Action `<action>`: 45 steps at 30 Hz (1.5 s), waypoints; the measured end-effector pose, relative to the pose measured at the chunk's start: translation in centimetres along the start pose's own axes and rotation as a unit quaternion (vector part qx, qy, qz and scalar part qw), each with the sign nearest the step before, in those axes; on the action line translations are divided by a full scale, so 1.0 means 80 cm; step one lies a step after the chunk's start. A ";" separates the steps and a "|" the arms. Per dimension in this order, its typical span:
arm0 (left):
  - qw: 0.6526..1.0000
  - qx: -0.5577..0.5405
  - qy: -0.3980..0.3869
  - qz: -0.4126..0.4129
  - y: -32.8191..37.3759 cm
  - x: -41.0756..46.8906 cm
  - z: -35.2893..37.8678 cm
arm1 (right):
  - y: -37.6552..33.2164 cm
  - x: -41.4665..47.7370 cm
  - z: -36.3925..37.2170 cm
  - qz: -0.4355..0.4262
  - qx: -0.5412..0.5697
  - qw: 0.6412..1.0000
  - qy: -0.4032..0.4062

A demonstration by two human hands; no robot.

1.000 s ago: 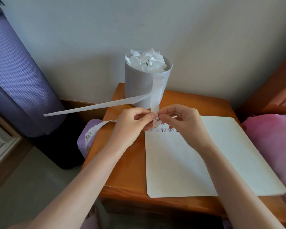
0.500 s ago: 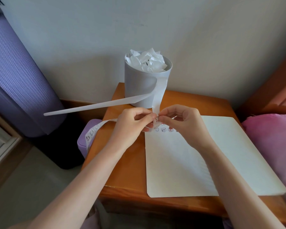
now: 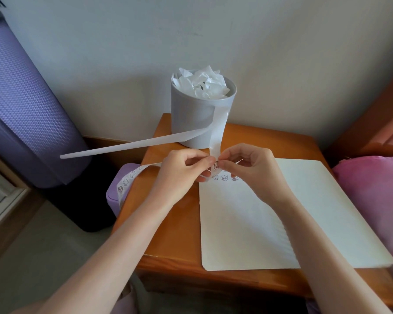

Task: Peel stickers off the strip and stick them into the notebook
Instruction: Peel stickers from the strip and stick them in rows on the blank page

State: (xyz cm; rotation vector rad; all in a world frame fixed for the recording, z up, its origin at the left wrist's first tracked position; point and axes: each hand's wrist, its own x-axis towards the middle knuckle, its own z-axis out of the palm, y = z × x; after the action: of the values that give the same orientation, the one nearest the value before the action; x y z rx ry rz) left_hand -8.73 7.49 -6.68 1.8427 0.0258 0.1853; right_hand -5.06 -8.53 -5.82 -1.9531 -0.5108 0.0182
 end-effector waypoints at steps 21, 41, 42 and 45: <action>0.999 -0.006 0.018 -0.036 -0.004 0.000 -0.002 | -0.008 0.001 -0.024 0.027 0.001 1.000 -0.015; 0.999 0.023 0.006 -0.037 -0.008 0.002 0.000 | 0.030 0.002 -0.074 0.152 -0.207 0.966 -0.036; 0.999 0.023 0.006 -0.038 -0.008 0.002 0.001 | 0.030 0.003 -0.074 0.152 -0.211 0.965 -0.035; 0.999 0.026 0.007 -0.039 -0.009 0.002 0.000 | 0.030 0.003 -0.074 0.150 -0.228 0.961 -0.038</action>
State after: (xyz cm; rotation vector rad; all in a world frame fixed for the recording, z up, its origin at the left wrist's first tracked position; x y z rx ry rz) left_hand -8.51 7.69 -7.33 1.8877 0.1141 0.1439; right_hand -2.58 -14.39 -5.35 -2.4777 -0.2776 0.1820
